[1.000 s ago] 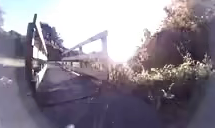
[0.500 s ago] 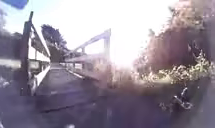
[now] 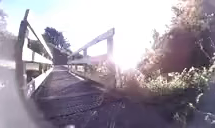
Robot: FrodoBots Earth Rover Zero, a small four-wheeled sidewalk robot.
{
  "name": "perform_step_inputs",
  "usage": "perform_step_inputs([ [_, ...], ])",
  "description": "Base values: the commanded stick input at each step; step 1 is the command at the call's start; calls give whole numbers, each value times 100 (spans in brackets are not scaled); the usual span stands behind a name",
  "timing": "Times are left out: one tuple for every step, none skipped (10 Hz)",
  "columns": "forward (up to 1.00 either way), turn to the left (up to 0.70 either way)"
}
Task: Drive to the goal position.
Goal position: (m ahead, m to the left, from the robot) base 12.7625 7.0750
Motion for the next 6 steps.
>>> perform_step_inputs([
  [0,45],
  [0,45],
  [0,45],
  [0,45],
  [0,45],
  [0,45],
])
